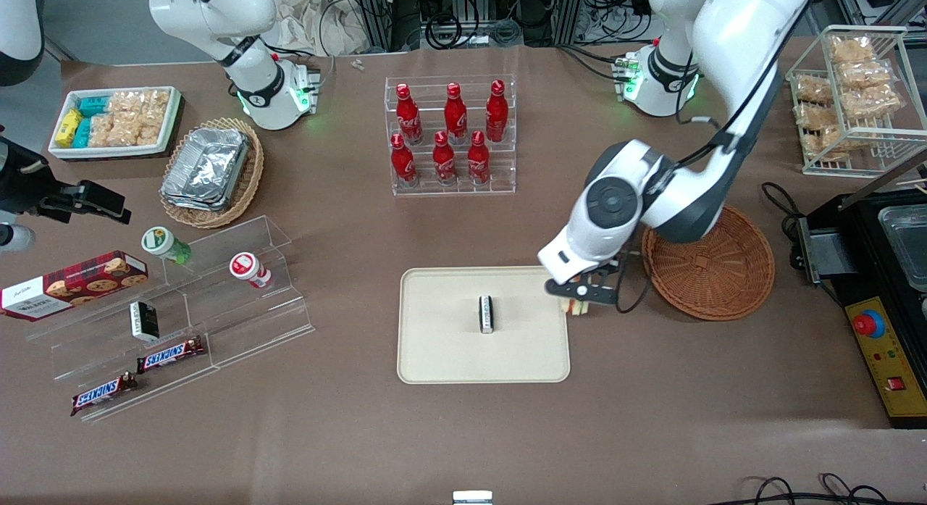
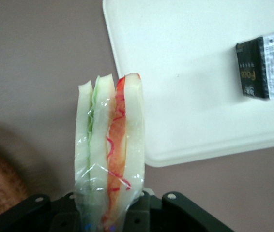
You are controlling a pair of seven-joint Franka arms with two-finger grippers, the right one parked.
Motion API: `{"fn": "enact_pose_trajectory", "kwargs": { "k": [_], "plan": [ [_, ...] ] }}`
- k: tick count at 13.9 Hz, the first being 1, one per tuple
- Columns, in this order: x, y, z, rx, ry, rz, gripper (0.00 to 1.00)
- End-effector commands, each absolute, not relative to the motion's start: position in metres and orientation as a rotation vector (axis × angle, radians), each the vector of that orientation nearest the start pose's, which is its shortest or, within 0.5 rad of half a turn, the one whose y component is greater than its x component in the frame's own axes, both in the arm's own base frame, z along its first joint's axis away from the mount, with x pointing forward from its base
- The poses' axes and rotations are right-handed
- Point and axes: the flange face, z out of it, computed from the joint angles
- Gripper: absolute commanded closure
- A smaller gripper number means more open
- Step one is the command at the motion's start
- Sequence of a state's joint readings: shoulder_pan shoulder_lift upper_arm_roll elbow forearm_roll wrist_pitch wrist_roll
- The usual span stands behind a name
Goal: Place sandwich from basket to tray
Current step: 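Carry the sandwich with the left gripper over to the cream tray, then lower the sandwich onto the tray beside the black box and release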
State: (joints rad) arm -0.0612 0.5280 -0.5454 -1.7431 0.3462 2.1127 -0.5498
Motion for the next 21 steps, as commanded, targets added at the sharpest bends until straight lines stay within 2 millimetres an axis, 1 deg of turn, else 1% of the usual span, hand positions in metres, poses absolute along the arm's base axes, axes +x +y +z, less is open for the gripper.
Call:
{"fn": "enact_pose_trajectory", "kwargs": {
  "k": [1, 3, 4, 7, 11, 12, 13, 14, 16, 17, 18, 19, 21],
  "plan": [
    [0.585, -0.359, 0.274, -3.098, 0.216, 0.037, 1.00],
    [0.592, -0.370, 0.259, -3.125, 0.212, 0.062, 1.00],
    [0.596, -0.371, 0.255, -3.135, 0.206, 0.065, 1.00],
    [0.598, -0.372, 0.235, -3.122, 0.252, 0.038, 1.00],
    [0.597, -0.372, 0.217, -3.126, 0.263, 0.055, 1.00],
    [0.597, -0.373, 0.209, -3.141, 0.264, 0.054, 0.71],
    [0.598, -0.374, 0.202, -3.153, 0.265, 0.047, 0.19],
    [0.599, -0.374, 0.200, -3.162, 0.262, 0.036, 0.00],
    [0.596, -0.378, 0.198, -3.159, 0.277, 0.035, 0.00],
    [0.594, -0.381, 0.196, -3.137, 0.309, 0.010, 0.00],
    [0.595, -0.379, 0.193, -3.115, 0.333, -0.017, 0.00],
    [0.595, -0.379, 0.195, -3.109, 0.341, -0.030, 0.00],
    [0.597, -0.377, 0.203, -3.120, 0.291, -0.032, 0.00]
  ]
}}
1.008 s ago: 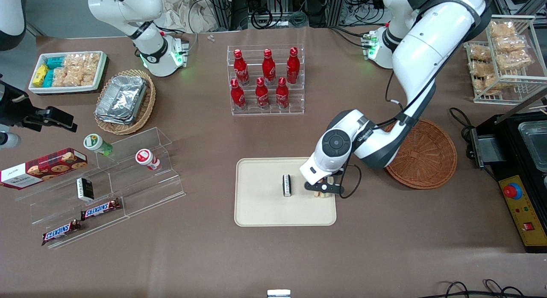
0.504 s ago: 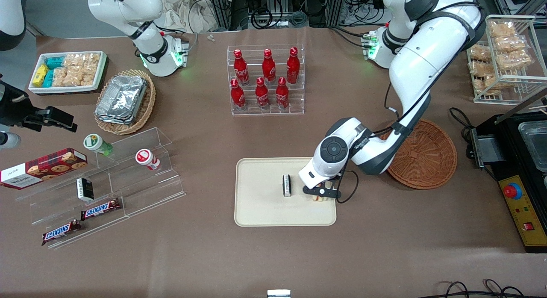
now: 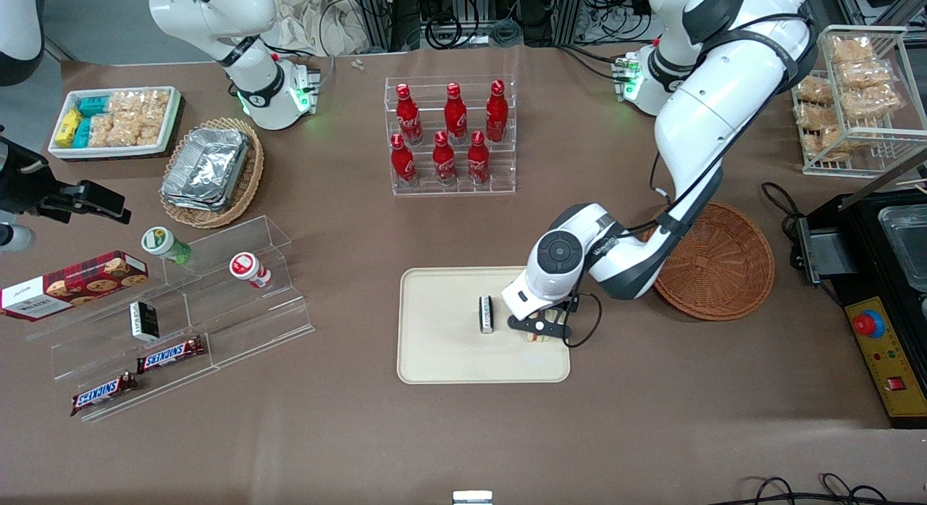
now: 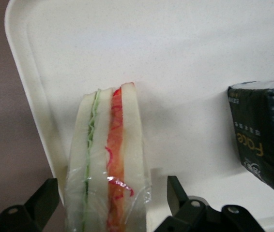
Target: Place sandwich from basket to tray
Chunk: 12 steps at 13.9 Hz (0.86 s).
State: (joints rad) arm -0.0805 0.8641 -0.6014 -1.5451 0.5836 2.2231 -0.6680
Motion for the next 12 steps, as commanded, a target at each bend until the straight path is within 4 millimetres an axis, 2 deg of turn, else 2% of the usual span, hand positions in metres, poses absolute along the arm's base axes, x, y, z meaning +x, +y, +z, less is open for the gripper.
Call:
{"fn": "enact_pose_trajectory", "kwargs": {
  "k": [1, 5, 8, 9, 10, 12],
  "plan": [
    [0.599, -0.376, 0.211, -3.122, 0.224, -0.053, 0.00],
    [0.599, -0.372, 0.272, -3.065, 0.192, -0.113, 0.00],
    [0.594, -0.365, 0.342, -3.081, 0.227, -0.077, 0.00],
    [0.592, -0.358, 0.373, -3.095, 0.229, -0.070, 0.00],
    [0.597, -0.339, 0.396, -3.102, 0.192, -0.052, 0.00],
    [0.592, -0.315, 0.450, -3.130, 0.196, -0.033, 0.00]
  ]
}}
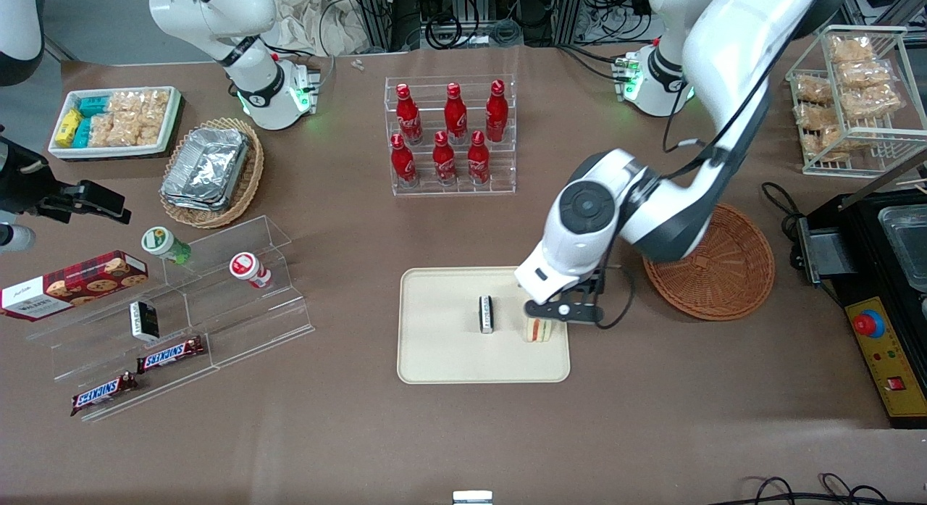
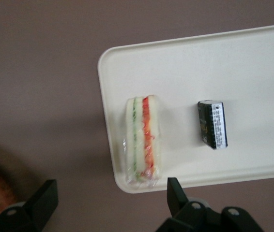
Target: Place sandwich from basket to tray
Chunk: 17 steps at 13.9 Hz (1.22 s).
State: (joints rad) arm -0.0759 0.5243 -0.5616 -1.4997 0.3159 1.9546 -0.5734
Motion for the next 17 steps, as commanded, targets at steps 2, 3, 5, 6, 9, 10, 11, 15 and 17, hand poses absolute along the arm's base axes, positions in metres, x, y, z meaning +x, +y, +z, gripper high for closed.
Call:
{"fn": "enact_pose_trajectory", "kwargs": {
  "k": [2, 3, 5, 6, 9, 10, 11, 15, 17],
  "plan": [
    [0.592, -0.268, 0.493, -3.145, 0.167, 0.007, 0.00],
    [0.591, -0.243, 0.514, -3.158, 0.169, 0.014, 0.00],
    [0.586, -0.197, 0.539, -3.132, 0.181, 0.064, 0.00],
    [0.582, -0.178, 0.550, -3.117, 0.174, 0.081, 0.00],
    [0.571, -0.118, 0.577, -3.100, 0.092, 0.062, 0.00],
    [0.567, -0.096, 0.586, -3.113, 0.119, 0.052, 0.00],
    [0.562, -0.074, 0.592, -3.134, 0.142, 0.057, 0.00],
    [0.546, -0.052, 0.600, -3.139, 0.149, 0.058, 0.00],
    [0.556, -0.059, 0.607, -3.141, 0.130, 0.027, 0.00]
  ]
}}
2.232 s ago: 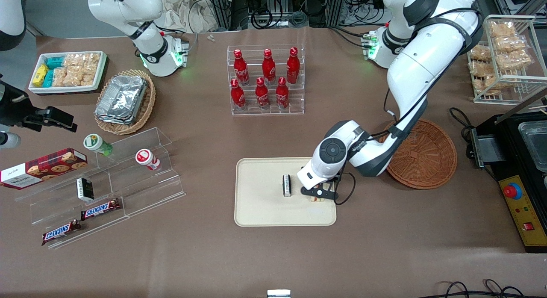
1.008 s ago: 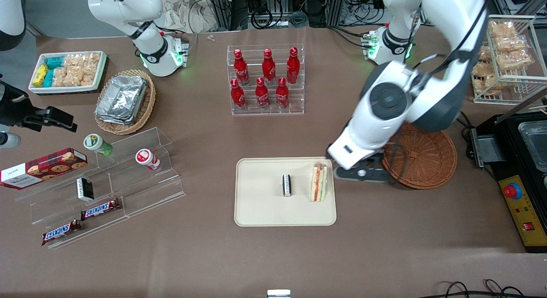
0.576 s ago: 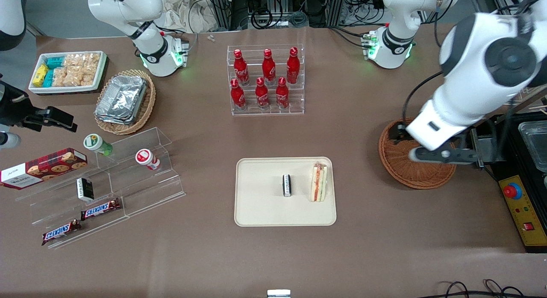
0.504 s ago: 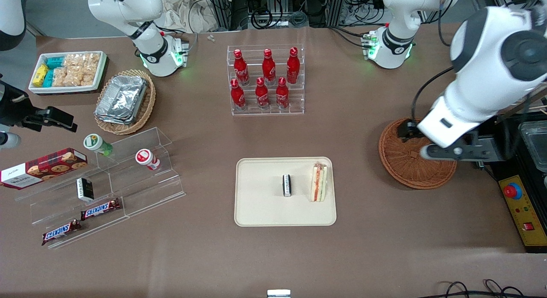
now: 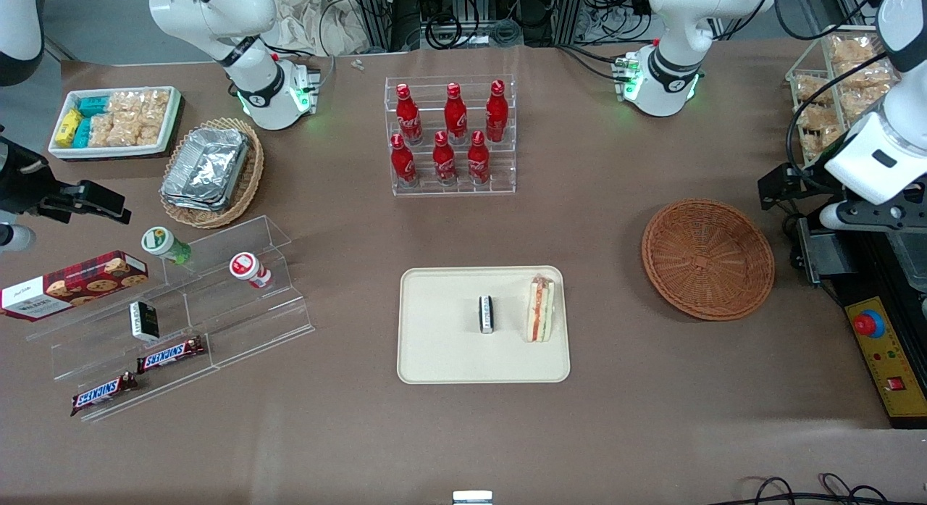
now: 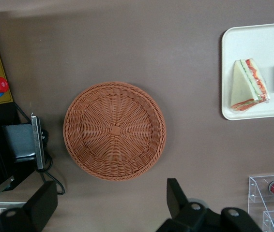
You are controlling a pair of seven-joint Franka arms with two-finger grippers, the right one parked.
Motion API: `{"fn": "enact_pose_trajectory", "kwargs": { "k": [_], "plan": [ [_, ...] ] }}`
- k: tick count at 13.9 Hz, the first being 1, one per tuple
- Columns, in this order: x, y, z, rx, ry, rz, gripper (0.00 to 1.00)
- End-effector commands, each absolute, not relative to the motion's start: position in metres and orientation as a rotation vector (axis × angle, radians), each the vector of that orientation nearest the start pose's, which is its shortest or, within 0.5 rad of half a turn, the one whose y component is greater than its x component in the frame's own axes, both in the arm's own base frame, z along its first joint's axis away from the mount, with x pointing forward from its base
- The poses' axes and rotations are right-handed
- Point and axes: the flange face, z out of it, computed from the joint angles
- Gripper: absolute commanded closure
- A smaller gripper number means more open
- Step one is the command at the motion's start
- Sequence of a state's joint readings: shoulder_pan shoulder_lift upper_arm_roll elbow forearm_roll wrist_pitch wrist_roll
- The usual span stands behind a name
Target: Place sandwich from basket to tray
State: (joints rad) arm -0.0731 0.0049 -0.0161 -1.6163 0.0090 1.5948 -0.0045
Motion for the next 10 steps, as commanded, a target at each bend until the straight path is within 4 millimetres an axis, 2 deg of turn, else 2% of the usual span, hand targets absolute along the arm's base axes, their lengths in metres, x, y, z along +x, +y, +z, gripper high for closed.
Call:
{"fn": "enact_pose_trajectory", "kwargs": {
  "k": [1, 3, 10],
  "plan": [
    [0.559, -0.064, 0.609, -3.141, 0.111, 0.017, 0.00],
    [0.557, -0.075, 0.610, -3.127, 0.118, 0.013, 0.00],
    [0.553, -0.072, 0.611, -3.120, 0.096, 0.033, 0.00]
  ]
}}
